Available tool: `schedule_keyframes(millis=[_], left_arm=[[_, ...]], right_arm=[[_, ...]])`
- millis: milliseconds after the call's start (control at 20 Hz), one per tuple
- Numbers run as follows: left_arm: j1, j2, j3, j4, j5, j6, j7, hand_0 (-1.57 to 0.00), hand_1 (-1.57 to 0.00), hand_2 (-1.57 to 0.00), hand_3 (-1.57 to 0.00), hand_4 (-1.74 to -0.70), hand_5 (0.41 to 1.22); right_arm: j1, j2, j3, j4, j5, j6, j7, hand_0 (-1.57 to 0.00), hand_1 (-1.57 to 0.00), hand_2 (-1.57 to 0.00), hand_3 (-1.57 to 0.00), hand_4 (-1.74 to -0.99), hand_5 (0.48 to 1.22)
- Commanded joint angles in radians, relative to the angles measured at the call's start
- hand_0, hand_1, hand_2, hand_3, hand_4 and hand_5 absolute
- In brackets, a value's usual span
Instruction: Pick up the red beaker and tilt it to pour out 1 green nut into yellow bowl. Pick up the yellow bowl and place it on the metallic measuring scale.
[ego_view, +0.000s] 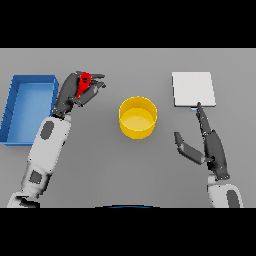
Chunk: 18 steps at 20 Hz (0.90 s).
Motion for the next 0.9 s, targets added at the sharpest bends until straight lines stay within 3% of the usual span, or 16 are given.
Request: schedule_keyframes(millis=[0, 300, 550, 700, 750, 850], left_arm=[[-0.007, 0.024, -0.024, -0.014, -0.027, -0.008, 0.027, -1.56, -1.56, -1.56, -1.56, -1.73, 1.129], [-0.098, 0.112, -0.218, -0.033, -0.225, -0.058, 0.152, -1.57, -1.57, -1.57, -1.57, -1.74, 1.129], [-0.208, 0.15, -0.389, -0.003, -0.403, -0.108, 0.216, -1.57, -1.57, -1.57, -1.57, -1.74, 1.174], [-0.254, 0.17, -0.486, 0.017, -0.489, -0.169, 0.243, -1.57, -1.57, -1.57, -1.57, -1.74, 1.197], [-0.28, 0.173, -0.518, 0.03, -0.516, -0.203, 0.254, -1.57, -1.57, -1.57, -1.57, -1.69, 1.202], [-0.325, 0.186, -0.573, 0.049, -0.573, -0.25, 0.252, -1.57, -1.57, -1.57, -1.44, -1.7, 1.209]], right_arm=[[-0.008, 0.006, -0.002, 0.005, -0.002, -0.005, 0.016, 0.0, 0.0, 0.0, 0.0, -1.202, 0.662], [-0.017, 0.004, -0.004, 0.003, -0.003, -0.002, 0.048, 0.0, 0.0, 0.0, 0.0, -1.178, 0.663], [-0.007, 0.01, 0.001, -0.008, -0.01, 0.005, 0.055, 0.0, 0.0, 0.0, 0.0, -1.183, 0.671], [-0.013, 0.009, -0.008, -0.003, -0.025, 0.009, 0.051, 0.0, 0.0, 0.0, 0.0, -1.187, 0.676], [-0.011, 0.01, -0.006, -0.003, -0.02, 0.008, 0.058, 0.0, 0.0, 0.0, 0.0, -1.191, 0.675], [-0.009, 0.019, -0.003, 0.0, -0.023, 0.006, 0.061, 0.0, 0.0, 0.0, 0.0, -1.191, 0.675]])
